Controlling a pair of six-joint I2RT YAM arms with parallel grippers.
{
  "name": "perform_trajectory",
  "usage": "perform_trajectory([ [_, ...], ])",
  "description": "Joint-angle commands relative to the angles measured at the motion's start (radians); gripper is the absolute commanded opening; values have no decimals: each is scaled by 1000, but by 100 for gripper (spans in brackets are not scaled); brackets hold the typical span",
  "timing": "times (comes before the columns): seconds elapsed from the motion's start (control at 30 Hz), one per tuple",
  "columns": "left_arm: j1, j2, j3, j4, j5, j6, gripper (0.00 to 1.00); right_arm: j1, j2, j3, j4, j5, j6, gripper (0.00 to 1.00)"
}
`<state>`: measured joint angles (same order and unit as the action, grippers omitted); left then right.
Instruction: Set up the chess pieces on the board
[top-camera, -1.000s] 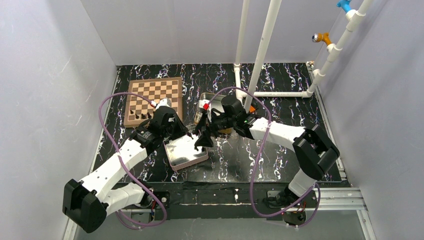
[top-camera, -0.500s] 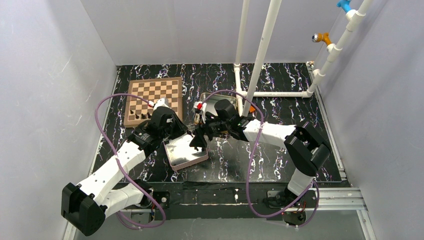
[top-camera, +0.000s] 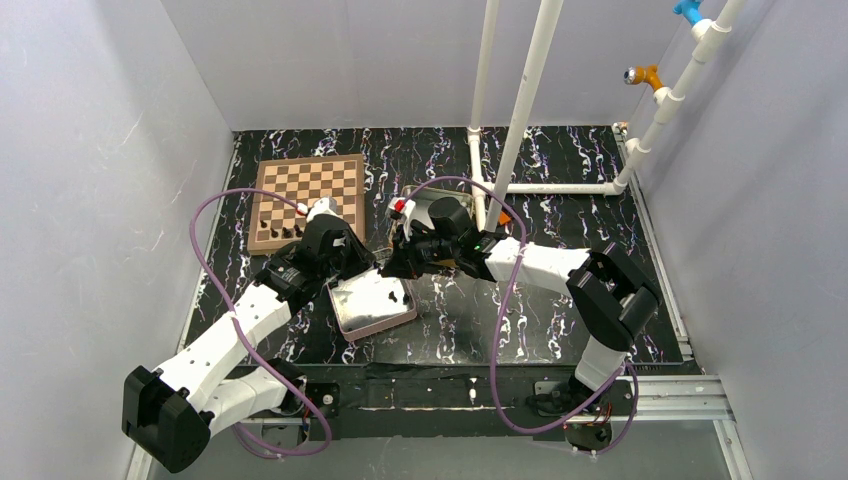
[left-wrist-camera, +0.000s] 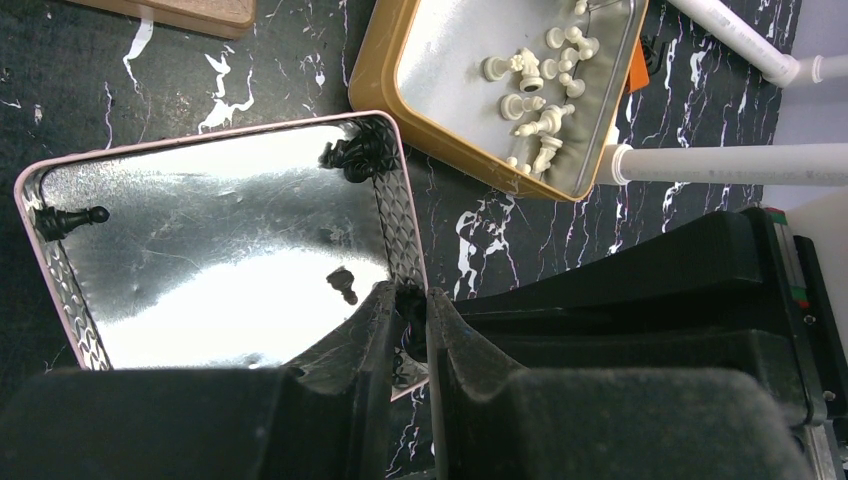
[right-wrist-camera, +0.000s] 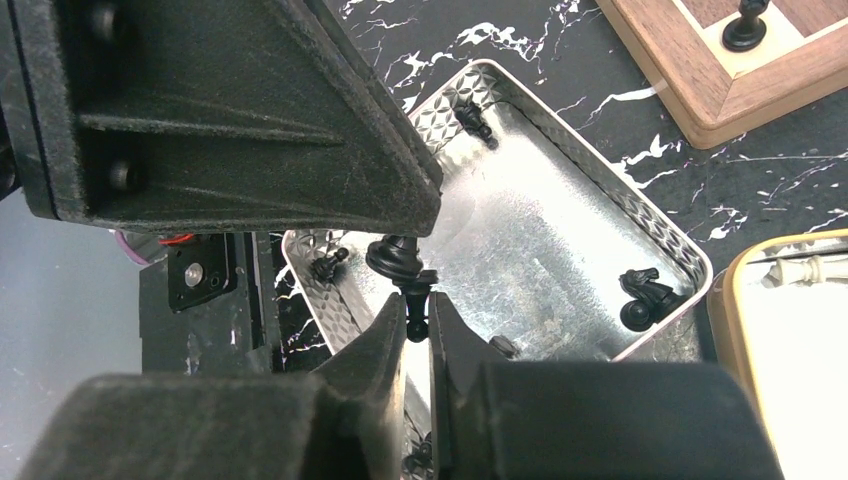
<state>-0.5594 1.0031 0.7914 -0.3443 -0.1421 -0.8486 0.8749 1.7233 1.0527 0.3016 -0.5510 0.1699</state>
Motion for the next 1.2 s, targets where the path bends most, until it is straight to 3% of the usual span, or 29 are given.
perform_trajectory([
  [0.0, 1, -23, -11, -17, -45, 10, 0, 1, 1, 29, 10, 8, -7, 11],
  [0.2, 1, -60, -7, -57, -90, 28, 0, 10, 12, 38, -68, -7, -89, 9],
  [0.33, 1, -62, -15, -57, -76, 13, 0, 22, 38, 68, -115, -44, -122, 42],
  [0.47, 0, -64, -17, -44, -61, 3, 0, 22, 42, 93, -47, -79, -77, 63],
  [0.6, 1, -61, -19, -38, -51, -6, 0, 22, 48, 109, 11, -77, 17, 70],
  [0.83, 1, -66, -29, -24, -36, -24, 0, 14, 61, 127, 62, -10, 131, 67],
  [0.93, 1, -67, -33, -20, -33, -29, 0, 10, 67, 135, 65, 5, 146, 61],
  [1.03, 1, -67, -34, -17, -33, -30, 0, 10, 70, 136, 66, 9, 152, 48],
  [1.17, 1, -69, -34, -17, -33, -32, 0, 10, 68, 133, 63, 8, 149, 22],
])
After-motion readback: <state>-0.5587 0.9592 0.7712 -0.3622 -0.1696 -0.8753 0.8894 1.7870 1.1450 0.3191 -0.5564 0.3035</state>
